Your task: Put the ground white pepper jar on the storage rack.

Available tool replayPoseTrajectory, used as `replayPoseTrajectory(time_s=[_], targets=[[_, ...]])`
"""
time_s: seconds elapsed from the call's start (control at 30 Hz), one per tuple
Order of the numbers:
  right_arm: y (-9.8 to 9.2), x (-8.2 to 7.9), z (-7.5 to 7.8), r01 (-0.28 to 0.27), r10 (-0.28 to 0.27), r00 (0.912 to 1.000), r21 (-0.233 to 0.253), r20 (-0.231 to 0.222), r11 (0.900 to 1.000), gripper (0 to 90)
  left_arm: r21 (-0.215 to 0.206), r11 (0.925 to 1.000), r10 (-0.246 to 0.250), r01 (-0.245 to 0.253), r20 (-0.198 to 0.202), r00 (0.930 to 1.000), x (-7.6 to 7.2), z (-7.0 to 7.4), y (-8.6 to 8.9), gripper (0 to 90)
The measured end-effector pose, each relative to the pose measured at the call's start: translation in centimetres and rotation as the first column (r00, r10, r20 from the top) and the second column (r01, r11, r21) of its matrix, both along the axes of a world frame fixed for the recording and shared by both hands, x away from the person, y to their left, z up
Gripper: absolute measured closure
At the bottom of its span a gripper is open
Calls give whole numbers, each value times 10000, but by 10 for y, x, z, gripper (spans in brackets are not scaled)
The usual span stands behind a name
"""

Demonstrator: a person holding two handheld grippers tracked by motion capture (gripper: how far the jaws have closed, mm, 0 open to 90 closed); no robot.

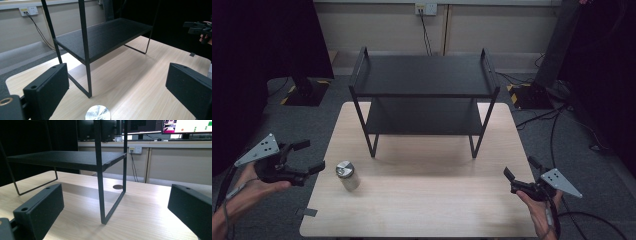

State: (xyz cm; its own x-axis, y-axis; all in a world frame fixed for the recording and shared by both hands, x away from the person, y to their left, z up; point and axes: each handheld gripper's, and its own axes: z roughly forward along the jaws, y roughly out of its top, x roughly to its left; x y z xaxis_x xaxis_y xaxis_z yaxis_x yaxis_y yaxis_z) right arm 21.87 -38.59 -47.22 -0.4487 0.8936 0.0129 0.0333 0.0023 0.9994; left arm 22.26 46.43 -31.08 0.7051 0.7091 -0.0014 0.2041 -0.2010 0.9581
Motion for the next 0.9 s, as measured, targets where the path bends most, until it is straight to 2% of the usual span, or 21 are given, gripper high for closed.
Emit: replayPoseTrajectory(time_s=[0.1,0.23,0.37,0.67,0.7,0.9], targets=[[-1,0,0,-119,119,9999,-78,28,9999,0,206,9998,55,-54,-76,10000,1,2,1,39],[-1,-1,0,-94,95,9999,-63,61,9999,0,158,9998,82,-80,-160,9998,2,0,2,39],[0,-1,0,-57,58,10000,-136,77,9999,0,367,9993,82,-68,-395,9992,5,-4,1,40],[-2,-1,-1,-9,9,10000,5,61,10000,2,637,9979,120,-69,-792,9968,18,-21,-3,42],[-2,-1,0,-18,18,10000,-15,72,10000,2,765,9971,120,-58,-814,9966,19,-23,-4,42],[-1,-2,0,-29,30,9999,-53,115,10000,2,979,9951,189,-96,-945,9953,28,-41,-8,48]])
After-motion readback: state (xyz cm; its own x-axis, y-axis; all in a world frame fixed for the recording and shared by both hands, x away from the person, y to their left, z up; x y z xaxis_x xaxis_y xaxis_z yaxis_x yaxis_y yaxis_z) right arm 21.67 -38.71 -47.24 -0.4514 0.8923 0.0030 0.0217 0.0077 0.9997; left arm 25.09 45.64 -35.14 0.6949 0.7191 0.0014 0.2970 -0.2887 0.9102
